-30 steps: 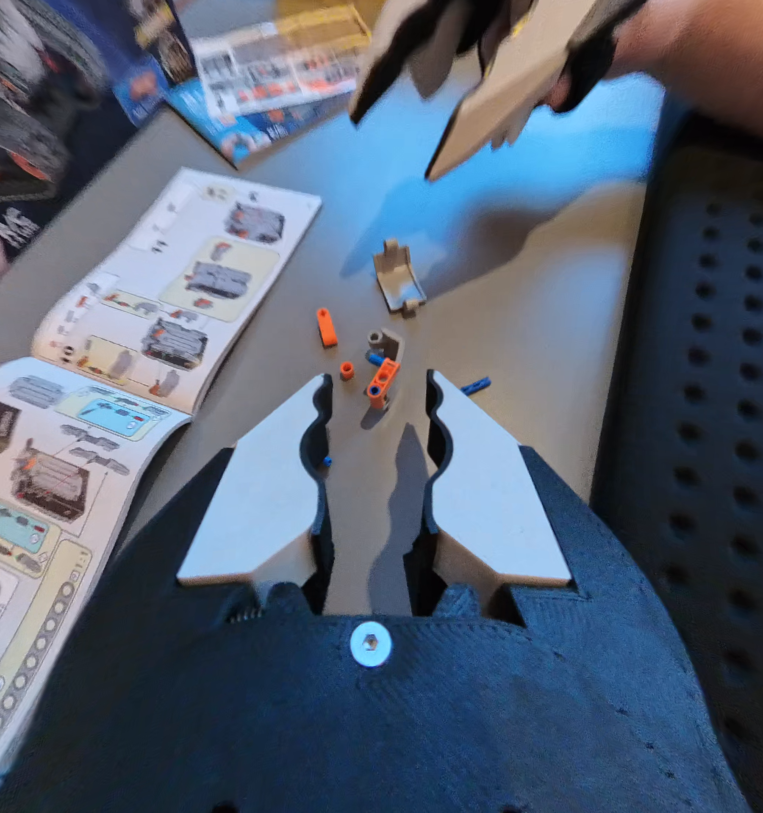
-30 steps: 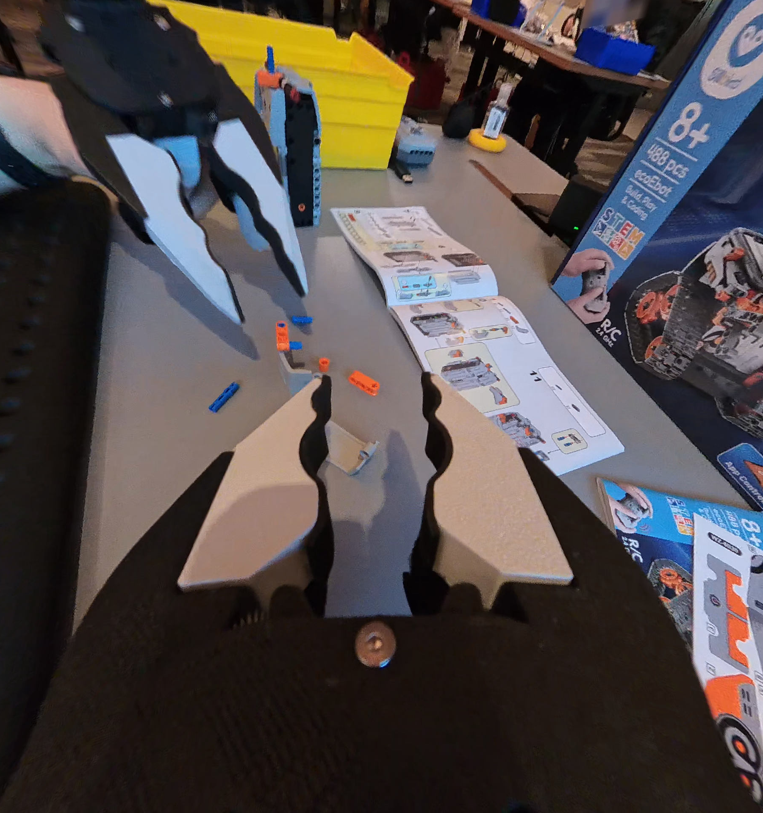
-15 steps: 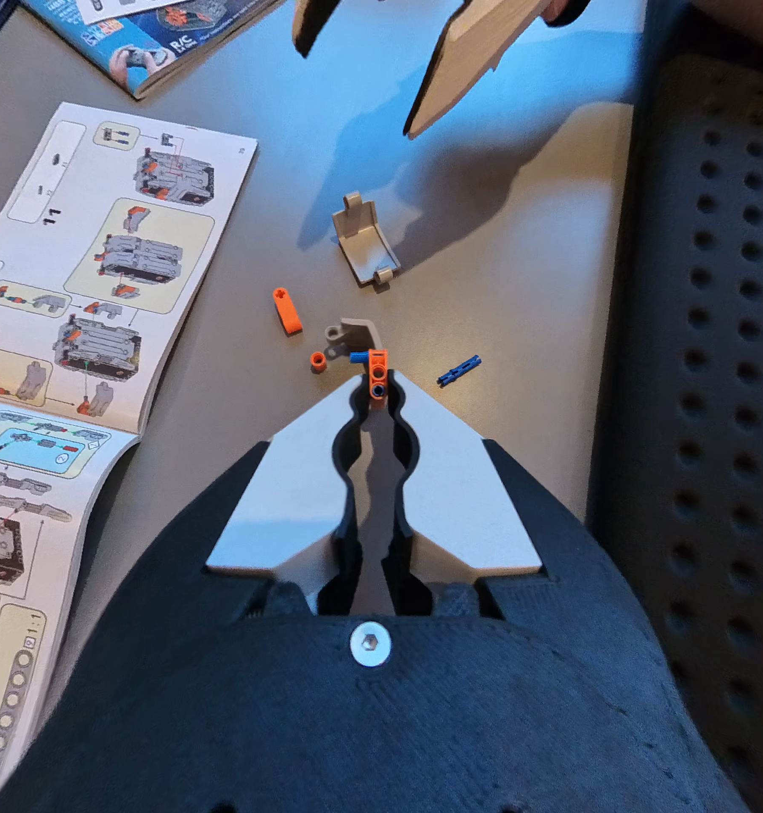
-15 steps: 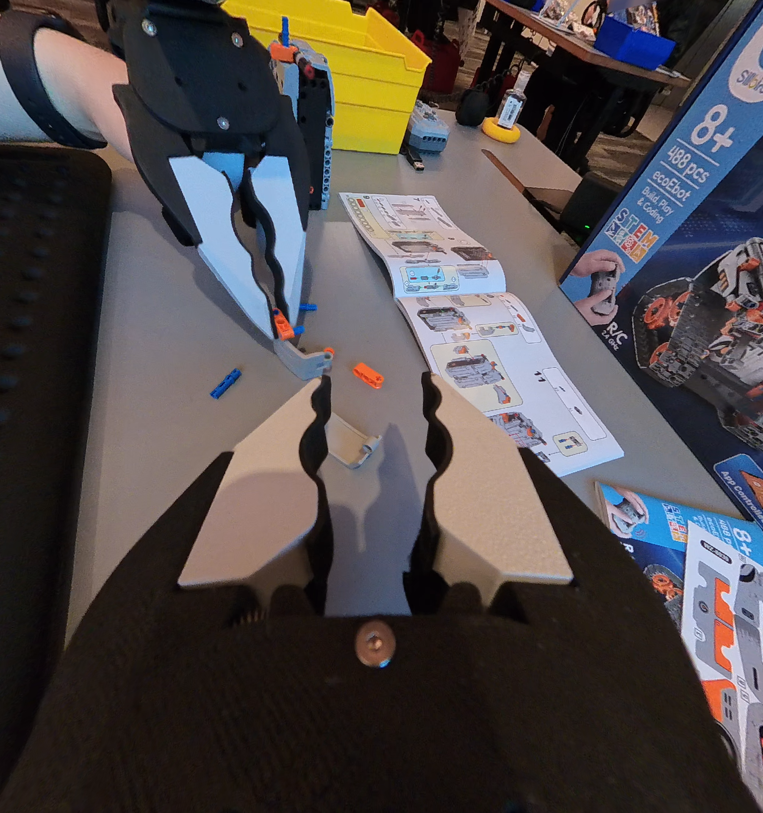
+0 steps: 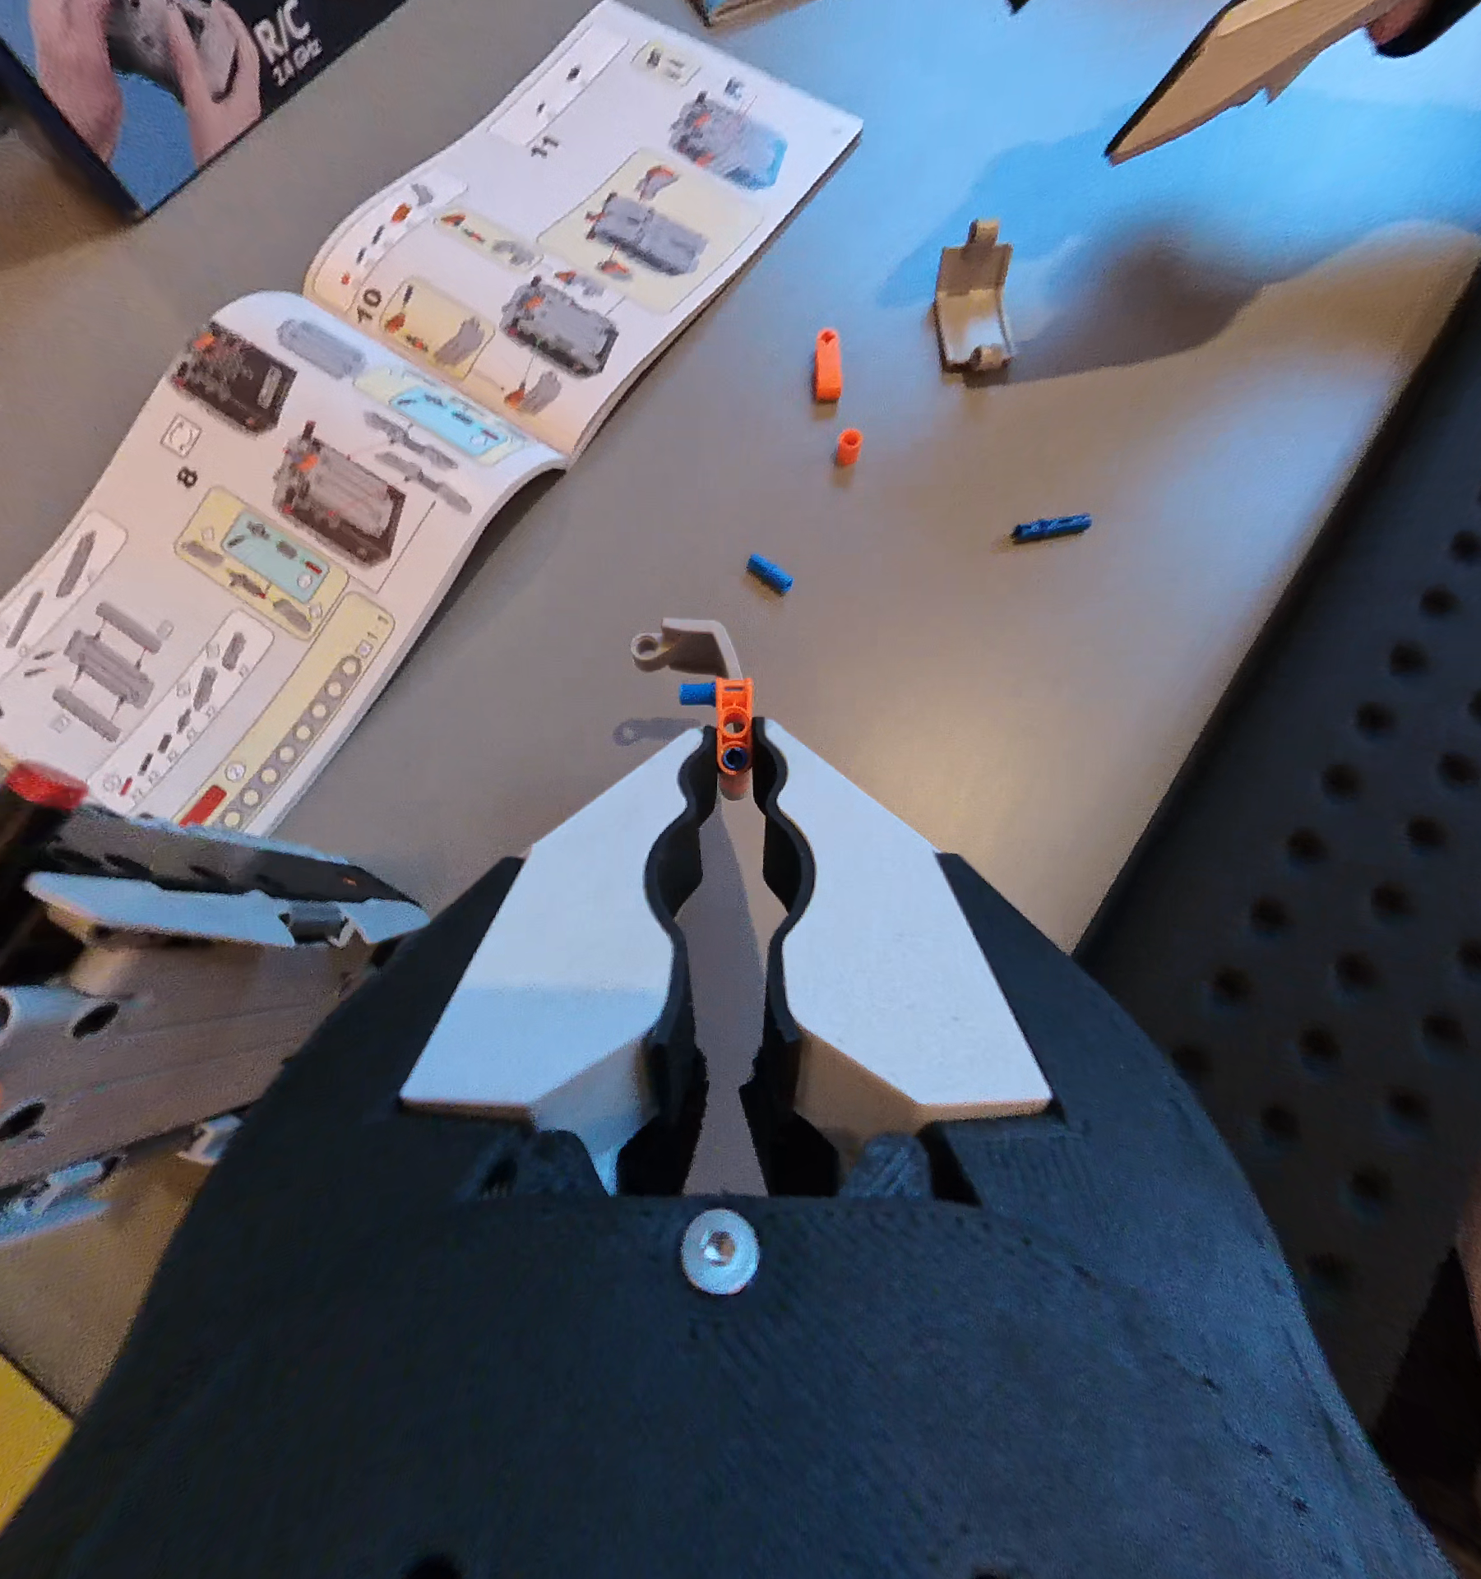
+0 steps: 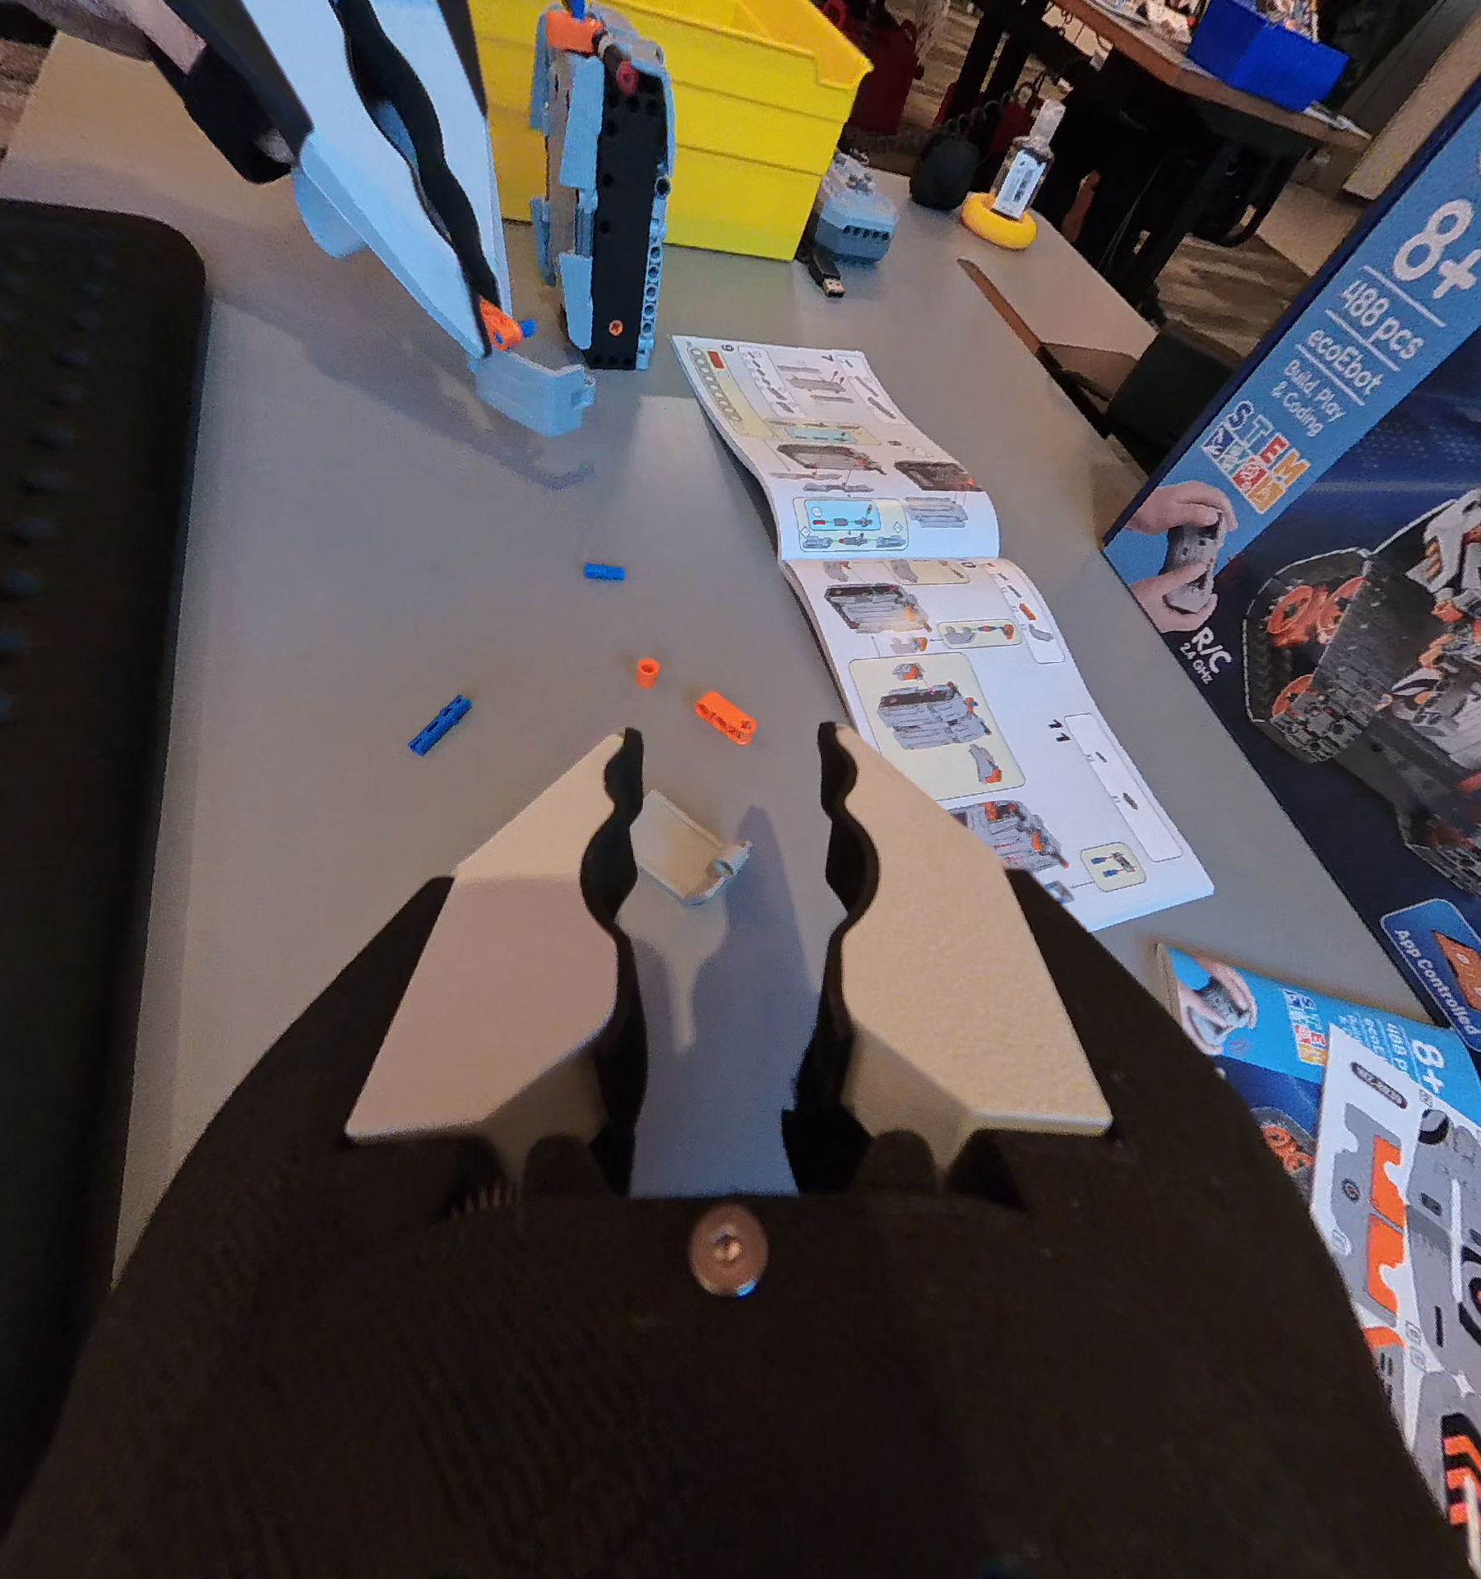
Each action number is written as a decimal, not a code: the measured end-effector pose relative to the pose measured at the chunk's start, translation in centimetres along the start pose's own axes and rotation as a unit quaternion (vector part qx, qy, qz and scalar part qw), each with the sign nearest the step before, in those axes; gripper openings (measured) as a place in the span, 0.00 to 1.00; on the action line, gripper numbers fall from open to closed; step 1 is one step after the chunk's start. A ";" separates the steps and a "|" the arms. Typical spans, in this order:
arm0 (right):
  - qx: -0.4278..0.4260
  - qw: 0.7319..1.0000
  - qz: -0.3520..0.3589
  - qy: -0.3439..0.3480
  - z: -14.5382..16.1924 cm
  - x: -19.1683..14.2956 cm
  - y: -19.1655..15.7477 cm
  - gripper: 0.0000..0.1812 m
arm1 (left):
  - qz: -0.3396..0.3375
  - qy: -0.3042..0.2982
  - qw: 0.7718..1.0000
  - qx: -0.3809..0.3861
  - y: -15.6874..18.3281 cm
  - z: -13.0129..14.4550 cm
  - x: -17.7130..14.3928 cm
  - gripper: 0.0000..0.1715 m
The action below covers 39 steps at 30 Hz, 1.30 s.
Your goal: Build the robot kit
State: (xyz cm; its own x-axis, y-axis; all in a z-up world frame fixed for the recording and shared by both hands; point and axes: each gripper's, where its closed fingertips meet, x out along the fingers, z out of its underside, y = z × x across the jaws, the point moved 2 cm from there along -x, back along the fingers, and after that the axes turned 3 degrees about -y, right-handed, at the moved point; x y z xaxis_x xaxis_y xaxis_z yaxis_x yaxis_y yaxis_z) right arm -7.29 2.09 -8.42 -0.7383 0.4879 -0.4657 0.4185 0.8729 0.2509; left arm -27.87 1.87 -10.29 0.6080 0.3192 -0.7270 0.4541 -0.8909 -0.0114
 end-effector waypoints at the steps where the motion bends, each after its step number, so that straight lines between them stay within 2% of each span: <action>1: 0.000 1.000 0.000 -0.002 0.1 0.0 -0.1 0.22 | -0.002 -0.001 1.000 -0.002 -0.1 0.3 0.1 0.03; 6: 0.008 1.000 0.000 -0.006 0.4 0.1 0.0 0.22 | 0.016 0.018 0.999 -0.030 -0.1 0.4 0.3 0.03; 14: 0.012 1.000 0.006 -0.019 1.0 0.3 0.4 0.22 | 0.010 0.001 0.999 -0.042 -0.7 1.5 1.1 0.03; 37: 0.043 0.997 0.030 -0.048 2.3 -0.3 2.0 0.22 | 0.010 0.002 0.998 -0.063 -1.0 2.6 1.5 0.03; 39: 0.051 0.997 0.027 -0.057 2.7 -0.2 2.1 0.23 | 0.008 0.006 0.998 -0.064 -1.1 2.5 1.5 0.06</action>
State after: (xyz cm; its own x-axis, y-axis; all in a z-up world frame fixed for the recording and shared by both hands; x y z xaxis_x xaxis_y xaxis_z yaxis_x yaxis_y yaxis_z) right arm -4.79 3.74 -10.11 -0.6502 0.5251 -0.5491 0.5125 0.8367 0.1932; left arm -29.11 2.52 -13.09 0.6231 0.3097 -0.7182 0.5238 -0.8472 0.0891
